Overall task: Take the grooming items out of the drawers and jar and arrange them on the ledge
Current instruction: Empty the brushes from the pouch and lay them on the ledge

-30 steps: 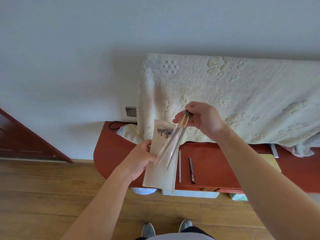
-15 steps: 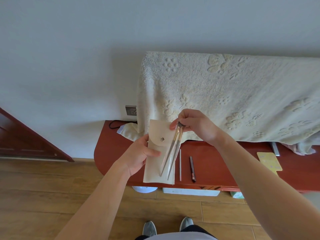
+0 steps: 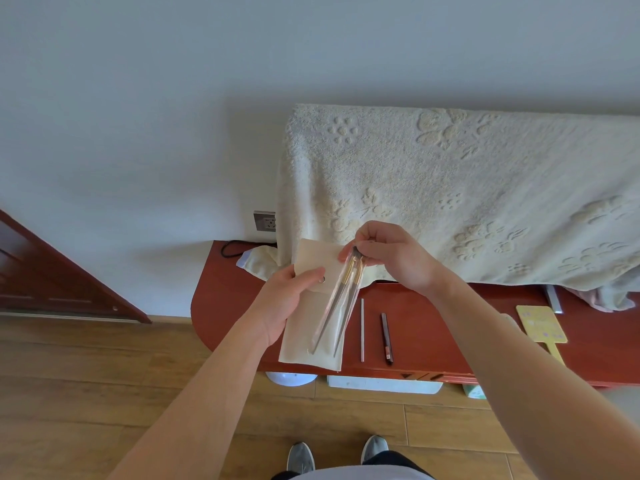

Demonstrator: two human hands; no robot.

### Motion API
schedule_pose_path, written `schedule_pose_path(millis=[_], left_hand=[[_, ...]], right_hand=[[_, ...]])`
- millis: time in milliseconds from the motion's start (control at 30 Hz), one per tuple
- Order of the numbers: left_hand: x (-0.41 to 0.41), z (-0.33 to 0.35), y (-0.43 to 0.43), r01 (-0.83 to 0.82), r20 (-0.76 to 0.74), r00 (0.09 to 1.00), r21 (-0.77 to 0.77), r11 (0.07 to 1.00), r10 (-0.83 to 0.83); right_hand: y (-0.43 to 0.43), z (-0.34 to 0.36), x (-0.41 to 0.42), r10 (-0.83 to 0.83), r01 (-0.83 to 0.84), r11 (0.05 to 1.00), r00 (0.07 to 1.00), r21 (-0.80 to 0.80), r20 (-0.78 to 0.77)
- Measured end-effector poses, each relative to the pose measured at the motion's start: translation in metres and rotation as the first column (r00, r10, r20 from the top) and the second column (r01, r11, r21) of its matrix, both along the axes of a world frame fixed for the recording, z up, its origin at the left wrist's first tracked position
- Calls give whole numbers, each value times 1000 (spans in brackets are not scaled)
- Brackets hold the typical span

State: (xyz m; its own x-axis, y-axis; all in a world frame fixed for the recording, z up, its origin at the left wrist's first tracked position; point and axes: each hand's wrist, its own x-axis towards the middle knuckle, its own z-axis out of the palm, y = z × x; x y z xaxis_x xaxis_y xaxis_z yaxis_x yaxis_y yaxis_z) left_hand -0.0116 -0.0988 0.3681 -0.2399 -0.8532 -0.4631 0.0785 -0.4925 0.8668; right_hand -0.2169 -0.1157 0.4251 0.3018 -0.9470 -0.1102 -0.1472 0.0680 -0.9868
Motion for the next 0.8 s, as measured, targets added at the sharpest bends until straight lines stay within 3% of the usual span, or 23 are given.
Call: schedule_pose_path(millis=[167,600,800], left_hand=[[-2,1,0,-26,92,995,-55,998,31],[-8,-5,2,-32,146,988,-91,995,46],[-18,-19,-1,-91,178,978,-81,993,104]], right_hand=[[2,-3,0,5,-4,1000,999,-14,33],[8,-12,-13,-25,25,1000,1000,-1,-1],[13,-27,-42,-105,110,993,990,50,-91]])
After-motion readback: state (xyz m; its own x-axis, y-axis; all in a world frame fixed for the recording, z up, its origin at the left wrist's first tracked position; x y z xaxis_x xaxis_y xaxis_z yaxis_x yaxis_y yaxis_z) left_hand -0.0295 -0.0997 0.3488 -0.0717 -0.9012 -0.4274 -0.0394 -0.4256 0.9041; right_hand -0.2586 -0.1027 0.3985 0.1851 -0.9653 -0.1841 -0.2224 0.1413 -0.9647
